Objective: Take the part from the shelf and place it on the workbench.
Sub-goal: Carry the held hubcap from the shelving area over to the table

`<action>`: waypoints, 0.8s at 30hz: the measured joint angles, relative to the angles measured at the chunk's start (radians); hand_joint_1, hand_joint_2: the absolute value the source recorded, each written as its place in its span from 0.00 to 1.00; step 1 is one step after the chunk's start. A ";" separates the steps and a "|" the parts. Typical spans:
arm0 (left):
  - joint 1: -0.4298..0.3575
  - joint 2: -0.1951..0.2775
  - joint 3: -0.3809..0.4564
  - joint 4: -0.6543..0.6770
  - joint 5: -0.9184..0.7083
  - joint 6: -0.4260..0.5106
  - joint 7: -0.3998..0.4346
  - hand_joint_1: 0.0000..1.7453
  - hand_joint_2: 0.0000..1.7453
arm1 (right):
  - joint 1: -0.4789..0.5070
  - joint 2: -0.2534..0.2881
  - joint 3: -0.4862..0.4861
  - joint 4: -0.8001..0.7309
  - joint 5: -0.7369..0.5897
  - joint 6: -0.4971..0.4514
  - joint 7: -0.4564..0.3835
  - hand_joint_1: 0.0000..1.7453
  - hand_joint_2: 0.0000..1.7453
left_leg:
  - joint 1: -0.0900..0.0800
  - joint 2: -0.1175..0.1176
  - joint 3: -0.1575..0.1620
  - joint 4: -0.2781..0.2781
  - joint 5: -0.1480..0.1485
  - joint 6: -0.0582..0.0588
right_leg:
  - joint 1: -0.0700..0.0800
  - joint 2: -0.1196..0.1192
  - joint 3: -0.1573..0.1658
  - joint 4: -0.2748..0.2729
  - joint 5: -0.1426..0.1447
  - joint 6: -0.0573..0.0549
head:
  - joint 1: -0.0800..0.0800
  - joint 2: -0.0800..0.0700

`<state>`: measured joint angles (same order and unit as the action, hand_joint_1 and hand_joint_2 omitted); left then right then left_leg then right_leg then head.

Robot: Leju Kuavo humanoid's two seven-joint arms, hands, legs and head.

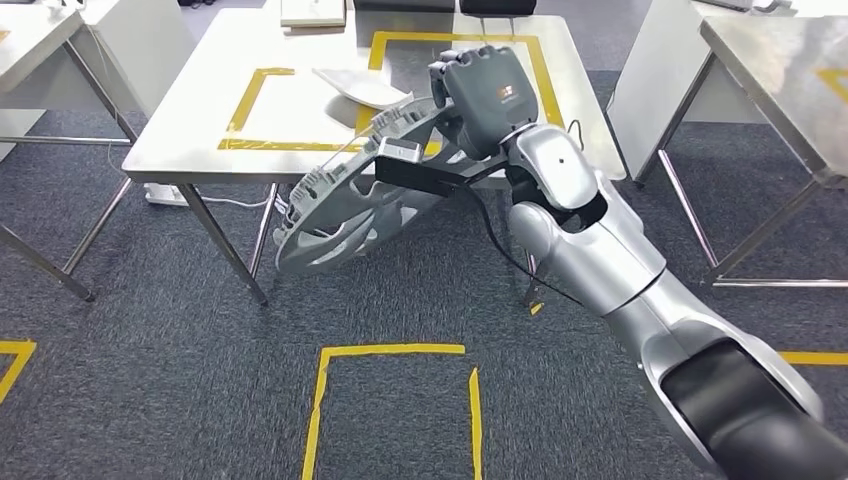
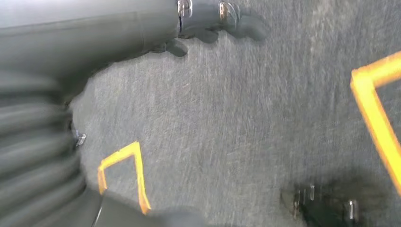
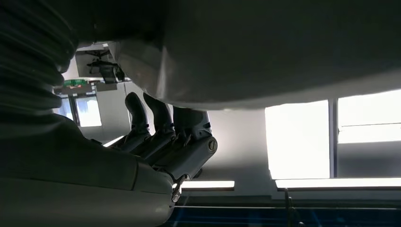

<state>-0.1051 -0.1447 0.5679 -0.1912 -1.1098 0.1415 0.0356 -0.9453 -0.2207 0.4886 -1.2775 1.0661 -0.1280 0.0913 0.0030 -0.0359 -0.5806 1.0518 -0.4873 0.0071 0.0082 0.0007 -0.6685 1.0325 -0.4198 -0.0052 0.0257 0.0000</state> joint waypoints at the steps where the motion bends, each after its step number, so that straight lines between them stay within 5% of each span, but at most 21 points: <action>1: -0.001 0.000 0.000 0.000 0.000 0.000 0.000 0.00 1.00 | -0.001 -0.001 -0.001 0.000 0.001 0.000 0.000 1.00 1.00 | 0.000 -0.001 0.005 0.000 -0.001 -0.007 | -0.001 0.000 0.009 -0.004 -0.001 -0.006 | 0.000 0.000; 4: -0.002 0.001 0.000 -0.001 0.000 -0.001 0.000 0.00 1.00 | -0.005 -0.002 -0.003 -0.001 0.002 -0.002 -0.001 1.00 1.00 | 0.001 0.011 -0.019 0.062 -0.016 -0.026 | -0.010 -0.003 0.047 -0.016 -0.005 -0.023 | -0.004 0.000; 8: -0.002 0.002 0.000 0.000 0.000 -0.001 0.000 0.00 1.00 | -0.006 -0.002 -0.004 -0.001 0.002 -0.002 -0.001 1.00 1.00 | 0.012 0.025 -0.160 0.251 -0.079 -0.045 | -0.015 -0.004 0.080 -0.017 -0.035 -0.024 | -0.010 0.000; 10: 0.000 0.003 0.000 0.000 0.000 -0.001 0.000 0.00 1.00 | -0.003 -0.002 -0.004 0.000 0.002 -0.002 -0.001 1.00 1.00 | 0.016 0.029 -0.168 0.210 -0.043 -0.047 | -0.020 -0.002 0.103 -0.016 -0.054 -0.016 | -0.010 0.000; 13: -0.001 0.004 0.000 0.001 0.000 -0.002 0.000 0.00 1.00 | -0.002 -0.003 -0.004 0.000 0.003 -0.002 -0.001 1.00 1.00 | 0.021 0.037 -0.115 0.030 0.079 -0.048 | -0.024 -0.002 0.132 -0.011 -0.086 0.003 | -0.013 0.000; 17: -0.002 0.004 -0.001 0.002 -0.001 -0.006 0.003 0.00 1.00 | -0.003 -0.007 -0.008 -0.001 0.009 -0.004 0.002 1.00 1.00 | 0.019 0.034 -0.096 -0.011 0.091 -0.007 | -0.022 0.000 0.139 -0.009 -0.095 0.029 | -0.016 0.000; 20: -0.003 0.004 -0.001 0.001 -0.002 -0.006 0.003 0.00 1.00 | -0.007 -0.014 -0.018 -0.001 0.008 -0.008 0.005 1.00 1.00 | 0.018 0.029 -0.074 -0.017 0.078 0.012 | -0.025 0.000 0.060 0.123 -0.089 0.037 | -0.013 0.000; 22: -0.004 0.004 -0.001 0.001 -0.002 -0.006 0.003 0.00 1.00 | -0.007 -0.019 -0.021 -0.001 0.005 -0.008 0.007 1.00 1.00 | 0.014 0.028 -0.060 -0.018 0.063 0.021 | -0.022 0.000 -0.028 0.240 -0.134 0.038 | -0.012 0.000; 24: -0.004 0.004 -0.001 0.001 -0.003 -0.007 0.004 0.00 1.00 | -0.007 -0.027 -0.024 0.002 0.004 -0.007 0.007 1.00 1.00 | 0.009 0.023 -0.041 -0.018 0.046 0.025 | -0.019 0.001 -0.079 0.271 -0.172 0.034 | -0.013 0.000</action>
<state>-0.1090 -0.1411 0.5673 -0.1900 -1.1126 0.1347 0.0397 -0.9521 -0.2472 0.4646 -1.2754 1.0699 -0.1351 0.0983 0.0118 -0.0128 -0.6212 1.0340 -0.4409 0.0320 -0.0105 0.0013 -0.7480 1.3034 -0.5917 0.0290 0.0131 0.0000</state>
